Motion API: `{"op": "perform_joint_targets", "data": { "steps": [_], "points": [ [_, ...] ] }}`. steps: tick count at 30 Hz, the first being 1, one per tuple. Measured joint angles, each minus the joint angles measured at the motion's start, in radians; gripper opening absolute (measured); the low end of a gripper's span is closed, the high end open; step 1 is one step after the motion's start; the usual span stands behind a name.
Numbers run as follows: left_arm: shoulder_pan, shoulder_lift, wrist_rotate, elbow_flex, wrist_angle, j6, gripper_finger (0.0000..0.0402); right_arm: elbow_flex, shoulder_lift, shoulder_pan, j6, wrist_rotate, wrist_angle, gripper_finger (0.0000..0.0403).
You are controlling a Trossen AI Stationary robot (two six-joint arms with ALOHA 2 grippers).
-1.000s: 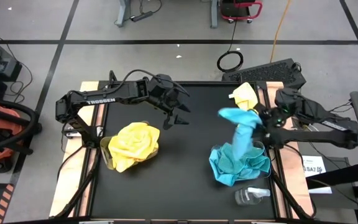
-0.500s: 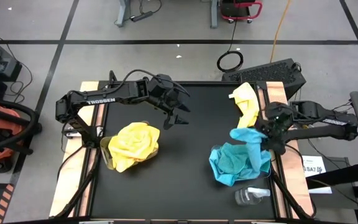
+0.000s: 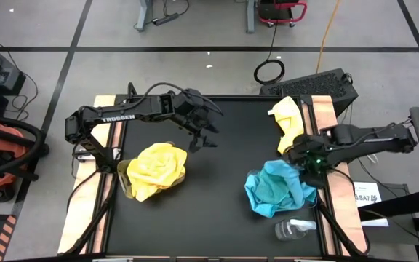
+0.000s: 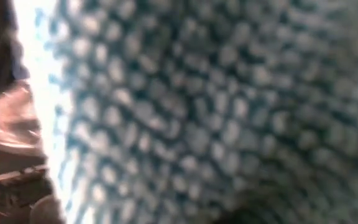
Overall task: Sort microfiber towel by color & place in baskets
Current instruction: Put the blue microfiber towel into the right transparent bin
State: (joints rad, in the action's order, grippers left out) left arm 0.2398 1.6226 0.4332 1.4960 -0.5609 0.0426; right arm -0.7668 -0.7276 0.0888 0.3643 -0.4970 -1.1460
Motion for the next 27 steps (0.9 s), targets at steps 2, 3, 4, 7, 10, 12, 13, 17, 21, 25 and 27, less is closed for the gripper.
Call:
{"op": "perform_joint_targets", "data": {
  "steps": [2,3,4,7,10,12,13,17,21,25,27],
  "points": [
    [0.000,0.000,0.000,0.000,-0.024,0.017,0.0305,0.023,-0.013,0.022,-0.008,0.009,0.013,0.0006],
    [0.000,0.000,0.000,0.000,-0.034,0.020,0.0305,0.035,-0.019,0.033,-0.009,0.015,0.023,0.0006],
    [0.000,0.000,0.000,0.000,-0.042,0.021,0.0305,0.044,-0.024,0.046,-0.009,0.024,0.025,0.0006],
    [0.000,0.000,0.000,0.000,-0.062,0.018,0.0305,0.072,-0.035,0.092,-0.007,0.037,0.028,0.0006],
    [0.000,0.000,0.000,0.000,-0.066,0.015,0.0305,0.102,-0.037,0.149,0.012,0.070,0.043,0.0006],
    [0.000,0.000,0.000,0.000,-0.070,0.006,0.0305,0.123,-0.037,0.185,0.020,0.103,0.066,0.0006],
    [0.000,0.000,-0.001,0.000,-0.075,-0.003,0.0305,0.135,-0.037,0.202,0.025,0.121,0.077,0.0006],
    [0.000,0.000,-0.016,0.000,-0.089,-0.009,0.0305,0.194,-0.058,0.253,0.042,0.201,0.152,0.0006],
    [0.000,0.000,-0.024,0.000,-0.088,-0.008,0.0305,0.246,-0.109,0.289,0.091,0.259,0.246,0.0006],
    [0.001,0.000,-0.054,0.000,-0.087,-0.002,0.0305,0.257,-0.179,0.331,0.137,0.323,0.274,0.0006],
    [0.001,0.000,-0.072,0.000,-0.085,0.000,0.0305,0.258,-0.214,0.345,0.149,0.324,0.294,0.0006]
  ]
}}
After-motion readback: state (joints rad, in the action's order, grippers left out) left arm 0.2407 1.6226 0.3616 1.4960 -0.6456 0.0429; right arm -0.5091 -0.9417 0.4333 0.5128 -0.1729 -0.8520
